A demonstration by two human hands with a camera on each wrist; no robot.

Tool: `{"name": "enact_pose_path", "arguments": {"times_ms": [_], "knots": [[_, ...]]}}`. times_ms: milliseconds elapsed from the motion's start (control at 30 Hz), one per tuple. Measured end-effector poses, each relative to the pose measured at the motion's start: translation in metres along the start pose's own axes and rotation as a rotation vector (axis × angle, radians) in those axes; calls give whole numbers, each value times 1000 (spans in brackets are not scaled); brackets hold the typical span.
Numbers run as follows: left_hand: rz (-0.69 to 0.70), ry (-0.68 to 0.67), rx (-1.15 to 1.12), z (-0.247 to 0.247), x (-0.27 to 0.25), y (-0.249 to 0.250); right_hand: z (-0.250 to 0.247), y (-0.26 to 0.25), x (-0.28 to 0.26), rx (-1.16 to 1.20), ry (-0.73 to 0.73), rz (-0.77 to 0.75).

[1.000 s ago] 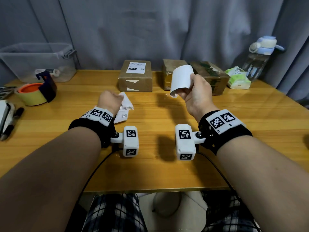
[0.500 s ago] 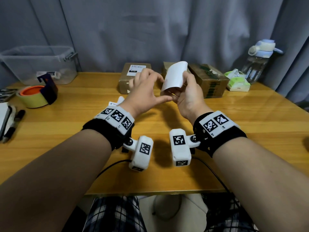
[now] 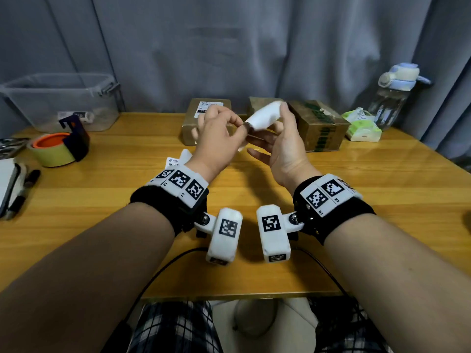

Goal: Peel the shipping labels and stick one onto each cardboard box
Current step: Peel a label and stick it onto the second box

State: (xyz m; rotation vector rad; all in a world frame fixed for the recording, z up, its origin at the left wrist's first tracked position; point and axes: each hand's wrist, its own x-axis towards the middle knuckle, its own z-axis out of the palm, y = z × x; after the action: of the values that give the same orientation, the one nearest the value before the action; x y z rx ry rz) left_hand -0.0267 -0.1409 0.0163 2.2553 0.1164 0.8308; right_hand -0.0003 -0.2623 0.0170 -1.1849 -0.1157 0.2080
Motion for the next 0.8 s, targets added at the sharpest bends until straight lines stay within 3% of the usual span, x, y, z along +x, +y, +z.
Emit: {"name": "enact_pose_path", "arguments": {"times_ms": [167, 300, 367, 500, 667, 800], "knots": [[-191, -48, -342, -1, 9, -5, -9, 1, 3, -289, 68, -123], [-236, -121, -424, -3, 10, -7, -17, 1, 8, -491, 75, -326], [-263, -160, -464, -4, 10, -6, -22, -2, 10, -578, 60, -349], [-257, -228, -499, -6, 14, 0, -29, -9, 21, -782, 30, -337], [-261, -313, -495, -5, 30, 6, -37, -30, 31, -562, -127, -138], [-248, -366, -417, 4, 50, 4, -42, -43, 49, -554, -144, -114]]}}
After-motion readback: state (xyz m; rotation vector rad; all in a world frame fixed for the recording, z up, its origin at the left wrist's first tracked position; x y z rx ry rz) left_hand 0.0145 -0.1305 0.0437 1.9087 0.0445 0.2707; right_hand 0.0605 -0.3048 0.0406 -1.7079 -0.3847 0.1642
